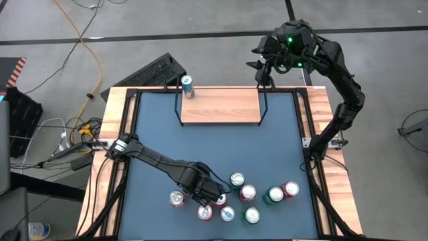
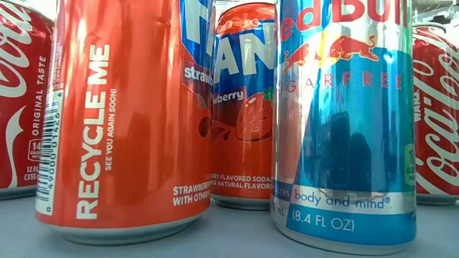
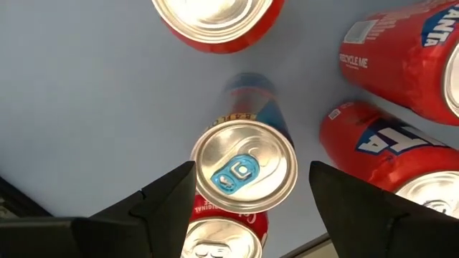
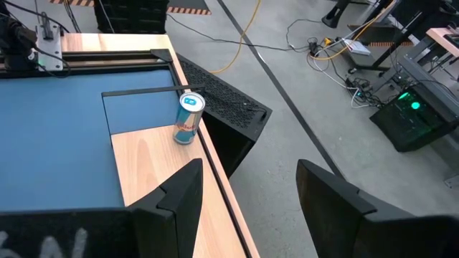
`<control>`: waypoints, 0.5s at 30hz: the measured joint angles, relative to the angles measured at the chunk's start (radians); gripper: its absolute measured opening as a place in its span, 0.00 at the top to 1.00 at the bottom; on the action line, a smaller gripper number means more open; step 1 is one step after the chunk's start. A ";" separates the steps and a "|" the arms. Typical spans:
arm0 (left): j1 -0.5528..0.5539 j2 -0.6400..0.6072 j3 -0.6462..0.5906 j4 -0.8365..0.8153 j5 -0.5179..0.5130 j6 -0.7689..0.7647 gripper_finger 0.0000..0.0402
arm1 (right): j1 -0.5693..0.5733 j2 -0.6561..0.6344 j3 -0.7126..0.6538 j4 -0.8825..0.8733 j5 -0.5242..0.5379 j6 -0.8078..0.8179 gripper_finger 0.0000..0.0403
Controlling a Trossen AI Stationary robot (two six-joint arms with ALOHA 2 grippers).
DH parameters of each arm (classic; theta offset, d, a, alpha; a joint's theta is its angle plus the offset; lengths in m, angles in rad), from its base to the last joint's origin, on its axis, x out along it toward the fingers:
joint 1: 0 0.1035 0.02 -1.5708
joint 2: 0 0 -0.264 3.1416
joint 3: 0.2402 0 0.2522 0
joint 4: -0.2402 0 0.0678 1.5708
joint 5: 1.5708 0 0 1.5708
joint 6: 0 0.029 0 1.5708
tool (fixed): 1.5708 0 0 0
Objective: Place canned beverage on shelf
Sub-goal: Put the left blue soda can on the shelf aligned with the other blue soda can
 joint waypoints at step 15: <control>0.000 -0.003 -0.023 0.025 -0.008 0.014 0.36 | 0.000 0.000 0.000 0.000 0.000 -0.003 0.46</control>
